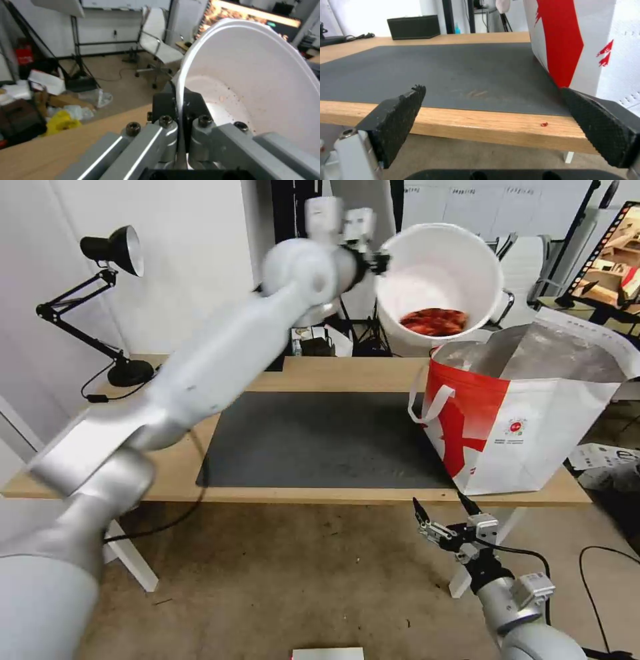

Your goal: Pick up the trash from the table and place it into the takeout bag.

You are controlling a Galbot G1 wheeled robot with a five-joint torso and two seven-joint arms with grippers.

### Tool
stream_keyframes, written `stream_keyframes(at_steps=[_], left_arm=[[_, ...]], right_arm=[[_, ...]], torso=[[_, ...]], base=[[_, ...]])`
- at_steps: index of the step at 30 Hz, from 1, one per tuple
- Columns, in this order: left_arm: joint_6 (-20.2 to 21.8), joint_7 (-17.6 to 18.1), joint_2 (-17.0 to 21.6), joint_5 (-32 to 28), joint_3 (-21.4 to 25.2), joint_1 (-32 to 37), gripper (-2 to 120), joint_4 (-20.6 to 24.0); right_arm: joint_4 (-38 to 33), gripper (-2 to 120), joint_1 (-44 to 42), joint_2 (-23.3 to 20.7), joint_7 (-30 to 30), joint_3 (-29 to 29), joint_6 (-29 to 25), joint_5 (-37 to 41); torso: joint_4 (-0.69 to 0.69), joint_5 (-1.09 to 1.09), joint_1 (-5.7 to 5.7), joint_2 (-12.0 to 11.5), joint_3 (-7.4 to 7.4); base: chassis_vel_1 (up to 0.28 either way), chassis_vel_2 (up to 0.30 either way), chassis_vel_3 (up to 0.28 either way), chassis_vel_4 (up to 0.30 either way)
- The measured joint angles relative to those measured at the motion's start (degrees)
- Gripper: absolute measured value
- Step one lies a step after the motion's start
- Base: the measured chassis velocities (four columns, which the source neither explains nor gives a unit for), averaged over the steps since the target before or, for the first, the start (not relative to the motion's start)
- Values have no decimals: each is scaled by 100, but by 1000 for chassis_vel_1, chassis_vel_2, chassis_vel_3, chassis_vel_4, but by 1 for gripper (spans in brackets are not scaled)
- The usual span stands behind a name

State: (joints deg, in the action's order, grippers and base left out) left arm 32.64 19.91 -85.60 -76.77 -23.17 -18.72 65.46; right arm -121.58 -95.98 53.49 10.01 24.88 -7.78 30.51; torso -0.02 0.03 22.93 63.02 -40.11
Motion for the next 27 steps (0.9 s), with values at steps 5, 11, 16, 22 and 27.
stream_keyframes(at_steps=[5, 11, 16, 22, 27], left_arm=[[124, -48, -356, 48, -28, -10, 0, -174], [149, -66, -563, 126, -82, 154, 0, -226], [84, -90, -610, 226, -202, 267, 0, -236], [-458, -143, -595, 601, -478, 513, 0, -136], [-775, -154, -587, 796, -651, 615, 0, -13]], right_arm=[[0, 100, 0, 0, 0, 0, 0, 0], [0, 100, 0, 0, 0, 0, 0, 0], [0, 100, 0, 0, 0, 0, 0, 0], [0, 100, 0, 0, 0, 0, 0, 0], [0, 100, 0, 0, 0, 0, 0, 0]], torso=[[0, 0, -1, 0, 0], [4, -2, -1, 0, 0], [1, -2, -1, 0, 1], [2, -3, -1, 0, 0], [2, -3, 0, 0, 0]], base=[[0, 0, 0, 0], [0, 0, 0, 0], [0, 0, 0, 0], [0, 0, 0, 0], [0, 0, 0, 0]])
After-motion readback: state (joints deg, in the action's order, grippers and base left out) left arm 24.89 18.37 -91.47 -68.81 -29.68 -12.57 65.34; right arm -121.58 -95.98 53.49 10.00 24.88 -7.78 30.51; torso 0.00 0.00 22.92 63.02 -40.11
